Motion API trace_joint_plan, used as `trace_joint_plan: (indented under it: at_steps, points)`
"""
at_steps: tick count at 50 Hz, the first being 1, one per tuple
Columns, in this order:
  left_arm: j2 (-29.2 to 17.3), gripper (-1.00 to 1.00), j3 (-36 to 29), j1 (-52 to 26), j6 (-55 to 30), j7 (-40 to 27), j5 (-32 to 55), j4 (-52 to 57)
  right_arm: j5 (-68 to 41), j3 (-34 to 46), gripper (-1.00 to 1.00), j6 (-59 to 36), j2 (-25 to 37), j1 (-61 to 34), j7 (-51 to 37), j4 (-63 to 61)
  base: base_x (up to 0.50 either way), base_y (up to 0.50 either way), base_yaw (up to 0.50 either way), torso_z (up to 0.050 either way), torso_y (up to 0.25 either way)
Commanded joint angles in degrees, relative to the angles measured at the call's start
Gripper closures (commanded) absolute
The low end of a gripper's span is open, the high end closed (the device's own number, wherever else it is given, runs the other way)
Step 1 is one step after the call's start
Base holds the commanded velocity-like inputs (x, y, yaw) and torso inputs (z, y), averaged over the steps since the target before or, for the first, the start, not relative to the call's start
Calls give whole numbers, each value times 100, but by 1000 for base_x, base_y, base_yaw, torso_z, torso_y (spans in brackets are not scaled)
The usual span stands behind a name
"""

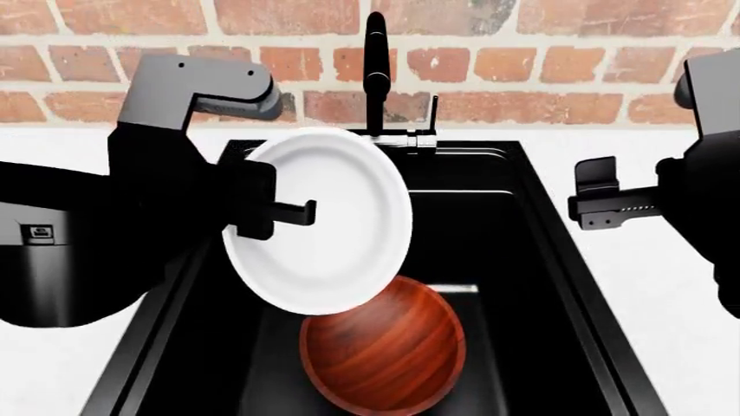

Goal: Stack the bowls in the sink.

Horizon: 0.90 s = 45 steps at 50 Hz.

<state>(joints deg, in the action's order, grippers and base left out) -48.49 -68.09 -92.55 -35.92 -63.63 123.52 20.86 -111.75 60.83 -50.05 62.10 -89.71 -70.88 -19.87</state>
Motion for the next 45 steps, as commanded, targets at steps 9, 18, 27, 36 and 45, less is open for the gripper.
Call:
trace_joint_plan:
  at_steps: [9,18,27,36,45]
  points:
    - [-37,100,313,438,719,172,196,33,57,18,-100,29,-18,63,7,16,0,0,0,0,1]
    - [97,100,384,616,971,288,444,-70,105,26,-100,61,-1,117,40,15,0,0,0,0,1]
    - [284,100,230,586,804,209,688,-317,193,50,-100,112,5,213,91,19,0,0,0,1,1]
    - [402,100,44,519,498,178,850,-536,194,60,-100,122,-15,232,70,13,0,0,0,0,1]
    - [613,100,-90,462,281,278,863,-836,191,64,-100,131,-11,252,62,-6,0,0,0,0,1]
